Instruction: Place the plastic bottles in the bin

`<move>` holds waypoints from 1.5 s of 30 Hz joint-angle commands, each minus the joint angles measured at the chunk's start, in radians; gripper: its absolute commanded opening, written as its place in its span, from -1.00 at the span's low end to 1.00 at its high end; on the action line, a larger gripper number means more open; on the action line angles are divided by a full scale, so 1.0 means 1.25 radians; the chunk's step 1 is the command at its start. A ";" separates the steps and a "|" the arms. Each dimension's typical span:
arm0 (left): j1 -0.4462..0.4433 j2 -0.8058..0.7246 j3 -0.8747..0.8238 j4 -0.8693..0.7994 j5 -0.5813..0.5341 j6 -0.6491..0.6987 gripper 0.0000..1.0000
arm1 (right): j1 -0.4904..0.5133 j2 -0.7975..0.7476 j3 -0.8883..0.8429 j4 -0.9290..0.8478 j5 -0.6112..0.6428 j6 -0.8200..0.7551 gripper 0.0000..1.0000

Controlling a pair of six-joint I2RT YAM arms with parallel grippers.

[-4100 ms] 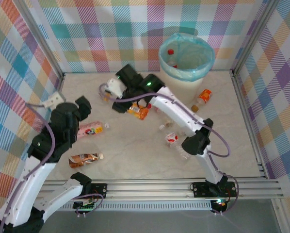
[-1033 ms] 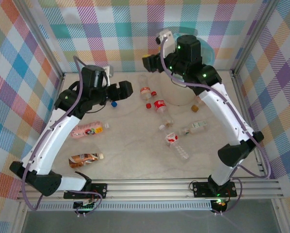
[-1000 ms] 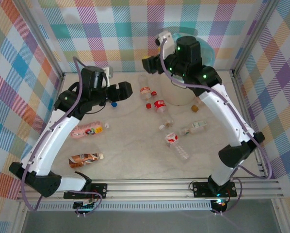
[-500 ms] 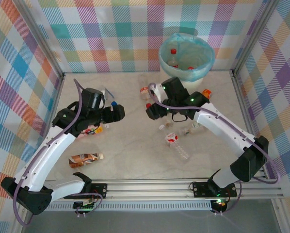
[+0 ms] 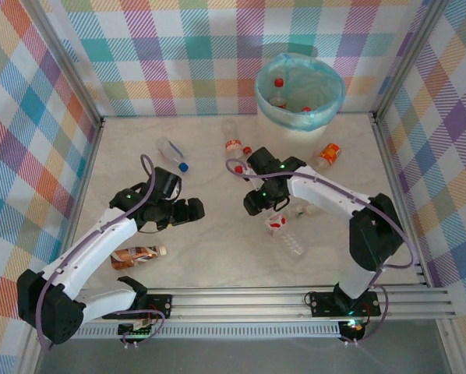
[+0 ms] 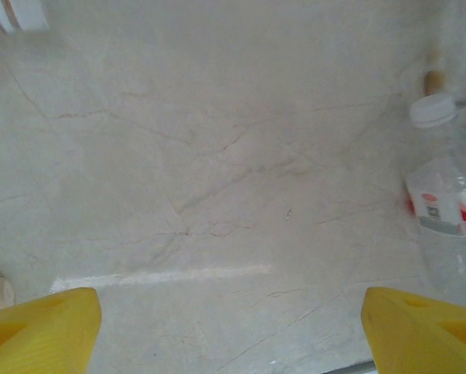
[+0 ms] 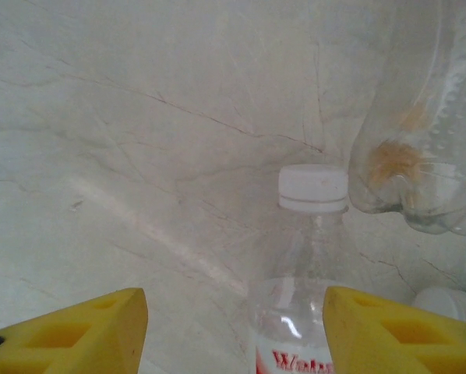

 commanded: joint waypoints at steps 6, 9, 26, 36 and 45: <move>-0.006 -0.016 -0.048 0.064 -0.002 -0.058 0.73 | 0.003 0.085 0.017 0.003 0.063 0.028 0.26; -0.006 -0.013 -0.050 0.064 -0.002 -0.059 0.73 | 0.003 0.110 0.028 0.002 0.078 0.023 0.27; -0.007 0.013 -0.041 0.066 -0.001 -0.049 0.73 | 0.005 0.196 0.069 -0.019 0.106 -0.016 0.15; -0.007 0.018 -0.037 0.065 0.001 -0.045 0.73 | 0.015 0.207 0.084 -0.044 0.098 -0.031 0.04; -0.006 0.023 -0.024 0.065 0.004 -0.037 0.73 | 0.017 0.204 0.115 -0.075 0.094 -0.052 -0.26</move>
